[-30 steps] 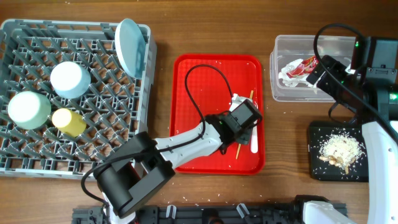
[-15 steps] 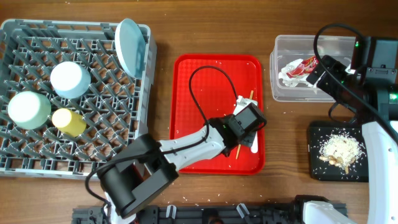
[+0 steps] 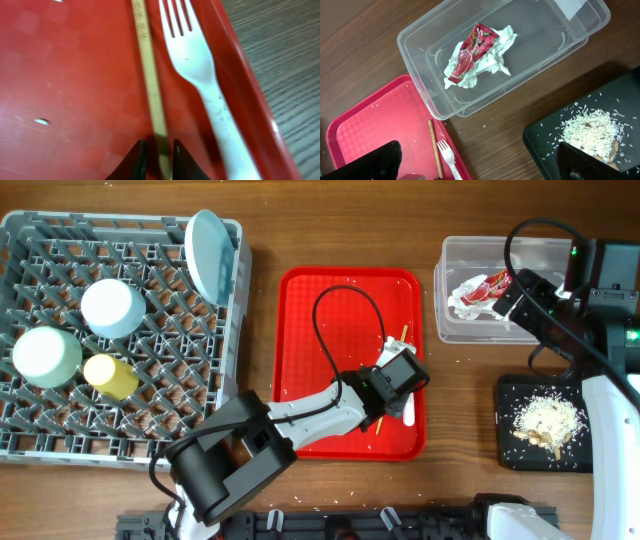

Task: Sort waste into correct bins and load items into the dishwasher rack
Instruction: 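Lower the left gripper onto the wooden chopstick and grasp it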

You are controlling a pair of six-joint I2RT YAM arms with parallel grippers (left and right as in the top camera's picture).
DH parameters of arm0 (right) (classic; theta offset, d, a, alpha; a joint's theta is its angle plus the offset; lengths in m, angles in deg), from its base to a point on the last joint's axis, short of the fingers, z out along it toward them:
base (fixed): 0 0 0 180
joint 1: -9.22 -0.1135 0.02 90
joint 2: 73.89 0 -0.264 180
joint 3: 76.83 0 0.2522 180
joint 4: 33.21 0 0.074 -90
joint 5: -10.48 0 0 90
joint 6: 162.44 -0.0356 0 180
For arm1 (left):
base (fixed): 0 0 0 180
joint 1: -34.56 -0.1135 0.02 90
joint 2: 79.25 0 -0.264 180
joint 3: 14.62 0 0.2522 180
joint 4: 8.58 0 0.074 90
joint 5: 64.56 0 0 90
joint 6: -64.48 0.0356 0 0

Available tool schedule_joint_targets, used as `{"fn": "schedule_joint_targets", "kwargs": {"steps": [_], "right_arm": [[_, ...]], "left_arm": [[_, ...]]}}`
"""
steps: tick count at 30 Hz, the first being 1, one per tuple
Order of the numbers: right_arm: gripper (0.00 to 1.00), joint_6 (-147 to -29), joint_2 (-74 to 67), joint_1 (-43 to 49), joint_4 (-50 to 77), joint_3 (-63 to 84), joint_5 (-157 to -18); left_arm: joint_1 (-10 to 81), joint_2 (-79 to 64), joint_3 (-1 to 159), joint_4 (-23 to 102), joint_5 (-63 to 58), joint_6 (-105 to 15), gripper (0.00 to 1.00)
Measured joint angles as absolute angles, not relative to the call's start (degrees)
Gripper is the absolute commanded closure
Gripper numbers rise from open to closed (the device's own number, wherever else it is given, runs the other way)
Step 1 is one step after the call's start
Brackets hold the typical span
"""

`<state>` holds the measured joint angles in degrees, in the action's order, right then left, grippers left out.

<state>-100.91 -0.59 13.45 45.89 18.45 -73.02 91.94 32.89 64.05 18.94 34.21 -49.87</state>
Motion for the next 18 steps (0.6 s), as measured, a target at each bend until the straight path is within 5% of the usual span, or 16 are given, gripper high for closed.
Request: {"fn": "schedule_joint_targets", "kwargs": {"steps": [14,18], "right_arm": [[0.00,-100.91,-0.59,13.45,45.89,18.45,-73.02],[0.00,-100.91,-0.59,13.45,45.89,18.45,-73.02]], "left_arm": [[96.18,33.22,64.40,21.52,40.27,-47.91,0.77],[96.49,34.25,65.49,21.45,41.51,-47.80,0.84]]}}
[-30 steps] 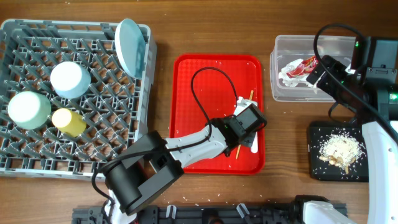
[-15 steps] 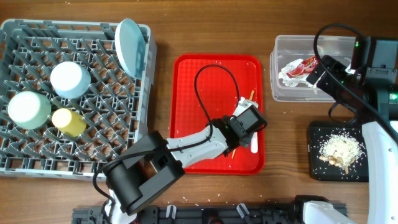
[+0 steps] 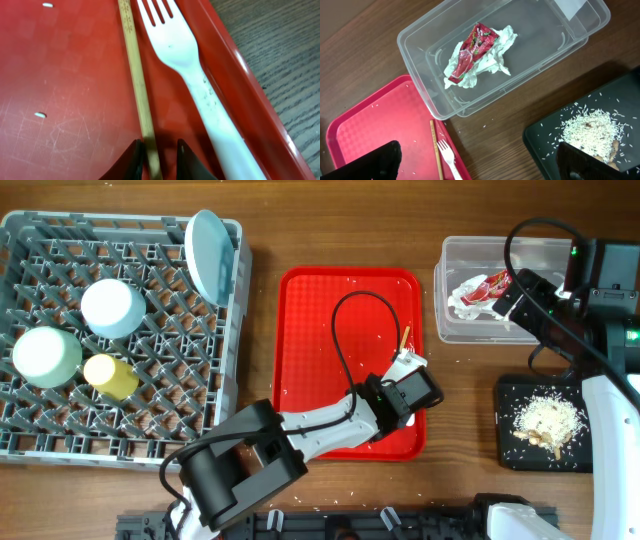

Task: Sort waste into correct bins and load items into the dishwasher rack
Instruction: 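Lower the left gripper onto the wooden chopstick and grasp it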

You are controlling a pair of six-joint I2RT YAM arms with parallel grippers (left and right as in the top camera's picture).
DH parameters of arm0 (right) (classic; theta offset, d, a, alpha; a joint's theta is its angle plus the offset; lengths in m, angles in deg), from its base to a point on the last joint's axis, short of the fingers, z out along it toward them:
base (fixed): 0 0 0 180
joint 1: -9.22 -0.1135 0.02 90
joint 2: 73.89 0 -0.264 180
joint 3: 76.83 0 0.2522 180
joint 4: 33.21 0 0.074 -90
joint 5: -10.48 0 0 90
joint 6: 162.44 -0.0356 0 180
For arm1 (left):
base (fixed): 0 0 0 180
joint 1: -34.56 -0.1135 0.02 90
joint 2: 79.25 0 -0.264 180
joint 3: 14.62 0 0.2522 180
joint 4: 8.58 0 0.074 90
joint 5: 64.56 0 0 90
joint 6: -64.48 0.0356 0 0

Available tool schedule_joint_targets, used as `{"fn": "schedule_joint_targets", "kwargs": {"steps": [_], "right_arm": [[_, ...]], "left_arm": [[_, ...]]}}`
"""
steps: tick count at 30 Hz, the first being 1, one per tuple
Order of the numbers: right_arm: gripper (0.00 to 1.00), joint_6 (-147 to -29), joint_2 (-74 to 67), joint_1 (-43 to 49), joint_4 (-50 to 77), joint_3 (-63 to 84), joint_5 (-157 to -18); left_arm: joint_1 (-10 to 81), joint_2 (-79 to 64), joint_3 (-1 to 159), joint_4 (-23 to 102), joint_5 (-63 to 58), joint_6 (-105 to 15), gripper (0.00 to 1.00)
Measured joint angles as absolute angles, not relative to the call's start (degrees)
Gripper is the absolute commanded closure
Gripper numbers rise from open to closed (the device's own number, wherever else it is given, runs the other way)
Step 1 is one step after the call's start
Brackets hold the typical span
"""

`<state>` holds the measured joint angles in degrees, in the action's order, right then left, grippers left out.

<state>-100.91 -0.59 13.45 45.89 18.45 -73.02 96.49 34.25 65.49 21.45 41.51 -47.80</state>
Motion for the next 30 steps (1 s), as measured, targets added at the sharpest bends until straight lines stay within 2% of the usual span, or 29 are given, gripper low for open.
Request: {"fn": "schedule_joint_targets", "kwargs": {"steps": [1,2,19,30], "right_arm": [[0.00,-100.91,-0.59,13.45,45.89,18.45,-73.02],[0.00,-100.91,-0.59,13.45,45.89,18.45,-73.02],[0.00,-100.91,-0.59,13.45,45.89,18.45,-73.02],[0.00,-100.91,-0.59,13.45,45.89,18.45,-73.02]], "left_arm": [[96.49,34.42,65.62,21.39,41.73,-47.65,0.93],[96.49,34.46,65.67,21.24,41.78,-47.49,0.96],[96.44,33.13,65.65,26.13,43.11,-48.72,0.96],[96.44,25.55,64.22,29.41,40.53,-48.96,0.96]]}}
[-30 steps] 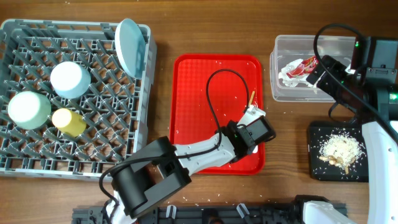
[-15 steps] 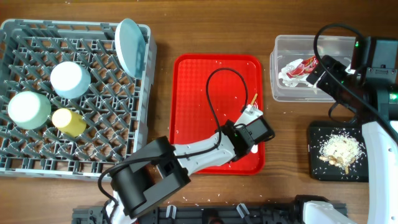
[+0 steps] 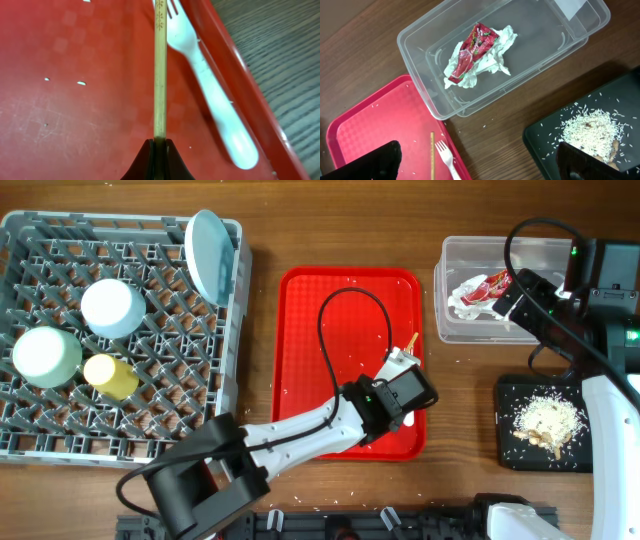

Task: Sort waste into correct bins and load items into the dishwasher rack
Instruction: 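Lower the left gripper onto the wooden chopstick and grasp it, then carry the chopstick with the left gripper and drop it in the rack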

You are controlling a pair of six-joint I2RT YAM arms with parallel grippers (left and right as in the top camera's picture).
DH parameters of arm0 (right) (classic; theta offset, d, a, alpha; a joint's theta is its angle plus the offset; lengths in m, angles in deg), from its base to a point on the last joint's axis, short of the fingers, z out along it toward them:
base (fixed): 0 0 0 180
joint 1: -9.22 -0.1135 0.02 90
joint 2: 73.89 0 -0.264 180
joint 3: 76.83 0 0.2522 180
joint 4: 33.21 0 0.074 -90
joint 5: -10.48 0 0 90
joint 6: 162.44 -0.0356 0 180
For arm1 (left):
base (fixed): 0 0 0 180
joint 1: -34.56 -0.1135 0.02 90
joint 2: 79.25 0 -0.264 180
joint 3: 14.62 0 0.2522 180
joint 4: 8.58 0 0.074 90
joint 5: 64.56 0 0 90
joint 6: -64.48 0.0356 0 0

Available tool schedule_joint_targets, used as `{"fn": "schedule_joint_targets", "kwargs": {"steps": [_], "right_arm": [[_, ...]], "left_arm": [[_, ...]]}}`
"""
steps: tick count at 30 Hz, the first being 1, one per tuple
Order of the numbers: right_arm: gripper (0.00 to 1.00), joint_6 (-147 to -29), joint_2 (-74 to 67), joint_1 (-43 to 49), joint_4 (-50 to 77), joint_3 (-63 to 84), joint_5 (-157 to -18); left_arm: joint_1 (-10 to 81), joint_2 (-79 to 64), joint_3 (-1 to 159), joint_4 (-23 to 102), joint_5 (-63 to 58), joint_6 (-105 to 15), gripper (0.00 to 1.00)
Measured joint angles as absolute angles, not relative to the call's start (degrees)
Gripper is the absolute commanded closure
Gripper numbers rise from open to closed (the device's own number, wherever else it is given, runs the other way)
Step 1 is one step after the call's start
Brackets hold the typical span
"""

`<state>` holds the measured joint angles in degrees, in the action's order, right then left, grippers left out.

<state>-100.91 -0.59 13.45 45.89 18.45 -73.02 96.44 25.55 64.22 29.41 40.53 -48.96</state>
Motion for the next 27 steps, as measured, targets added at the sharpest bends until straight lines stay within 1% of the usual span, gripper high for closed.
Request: {"fn": "schedule_joint_targets", "kwargs": {"steps": [5,10,15,19,22,24,27], "right_arm": [[0.00,-100.93,-0.59,13.45,45.89,18.45,-73.02],[0.00,-100.91,-0.59,13.45,45.89,18.45,-73.02],[0.00,-100.91,-0.59,13.45,45.89,18.45,-73.02],[0.00,-100.91,-0.59,13.45,45.91,18.45,-73.02],[0.00,-100.93,-0.59,13.45,45.87,18.45,-73.02],[0.00,-100.91,-0.59,13.45,45.87,18.45,-73.02],[0.00,-100.91,-0.59,13.45,45.89,18.45,-73.02]], "left_arm": [[95.92,22.79,64.22,32.27,40.49,-48.98,0.96],[92.44,21.57,64.18,37.02,40.49,-49.00,0.96],[85.60,10.88,64.01,47.14,42.61,-48.69,0.96],[74.46,-1.40,64.01,53.19,44.49,-46.90,0.96],[62.50,-11.59,63.87,54.02,44.46,-45.61,0.96],[58.37,-15.96,63.87,52.64,42.74,-43.03,0.96],[46.78,-22.19,63.87,50.09,35.35,-35.03,0.96]]}}
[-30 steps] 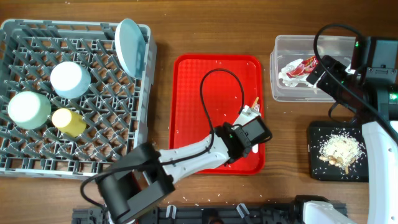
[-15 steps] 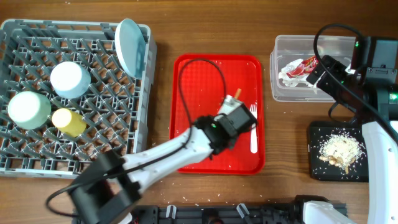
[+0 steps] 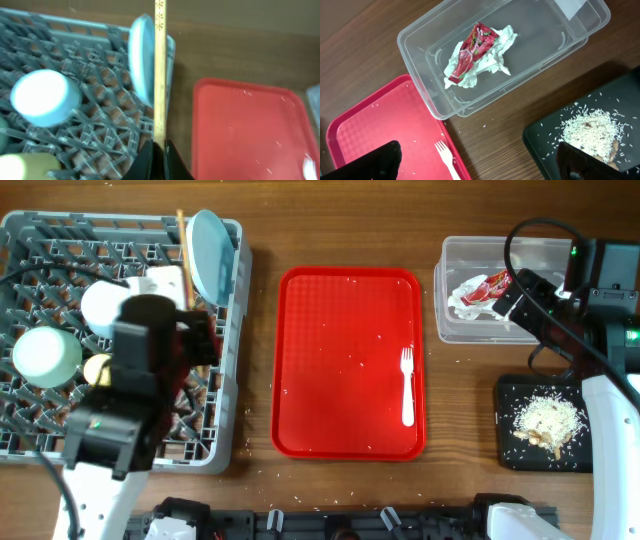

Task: Sort waste into correct bins and load items into the dishwasher rack
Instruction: 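Carry the chopstick with the left gripper and drop it in the rack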

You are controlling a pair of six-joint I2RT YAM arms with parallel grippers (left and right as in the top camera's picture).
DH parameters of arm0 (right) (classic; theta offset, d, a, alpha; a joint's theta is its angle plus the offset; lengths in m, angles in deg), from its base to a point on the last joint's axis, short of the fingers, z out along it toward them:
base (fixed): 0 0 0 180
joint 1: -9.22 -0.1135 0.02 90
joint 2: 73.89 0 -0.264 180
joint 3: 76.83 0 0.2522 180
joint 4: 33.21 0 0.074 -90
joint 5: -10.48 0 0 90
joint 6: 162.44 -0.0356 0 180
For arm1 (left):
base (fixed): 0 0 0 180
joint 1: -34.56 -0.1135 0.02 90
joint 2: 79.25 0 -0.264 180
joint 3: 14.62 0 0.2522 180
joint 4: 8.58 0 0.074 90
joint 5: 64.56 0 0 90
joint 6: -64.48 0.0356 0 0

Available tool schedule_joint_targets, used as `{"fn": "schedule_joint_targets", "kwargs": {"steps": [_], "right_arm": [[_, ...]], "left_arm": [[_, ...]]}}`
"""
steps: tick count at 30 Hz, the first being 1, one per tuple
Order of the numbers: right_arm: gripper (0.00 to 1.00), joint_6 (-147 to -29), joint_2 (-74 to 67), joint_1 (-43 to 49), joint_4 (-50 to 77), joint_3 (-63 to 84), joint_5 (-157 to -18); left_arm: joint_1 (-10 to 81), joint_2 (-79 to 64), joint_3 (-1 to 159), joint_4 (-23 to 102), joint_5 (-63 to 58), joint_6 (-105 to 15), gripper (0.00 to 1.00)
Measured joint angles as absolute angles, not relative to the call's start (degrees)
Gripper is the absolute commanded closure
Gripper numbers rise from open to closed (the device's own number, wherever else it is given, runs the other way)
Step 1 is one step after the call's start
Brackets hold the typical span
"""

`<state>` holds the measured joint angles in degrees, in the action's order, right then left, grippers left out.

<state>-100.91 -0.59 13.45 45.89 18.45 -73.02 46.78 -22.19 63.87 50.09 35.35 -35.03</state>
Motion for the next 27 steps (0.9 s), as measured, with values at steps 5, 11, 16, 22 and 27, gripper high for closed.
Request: {"fn": "schedule_joint_targets", "kwargs": {"steps": [5,11,16,22,27], "right_arm": [[0.00,-100.91,-0.59,13.45,45.87,18.45,-73.02],[0.00,-100.91,-0.59,13.45,45.89,18.45,-73.02],[0.00,-100.93,-0.59,13.45,45.89,18.45,-73.02],[0.00,-100.91,-0.59,13.45,45.89,18.45,-73.02],[0.00,-100.91,-0.59,13.45,45.89,18.45,-73.02]], "left_arm": [[29.76,-18.95,63.87,46.22,23.33,-30.47,0.96],[18.61,-13.77,63.87,46.07,20.97,-30.05,0.96],[18.04,-9.82,63.87,46.04,20.75,-28.67,0.96],[18.02,-2.19,63.87,46.98,14.41,-20.50,0.96],[18.02,2.86,63.87,48.69,10.43,-16.78,0.96]]}}
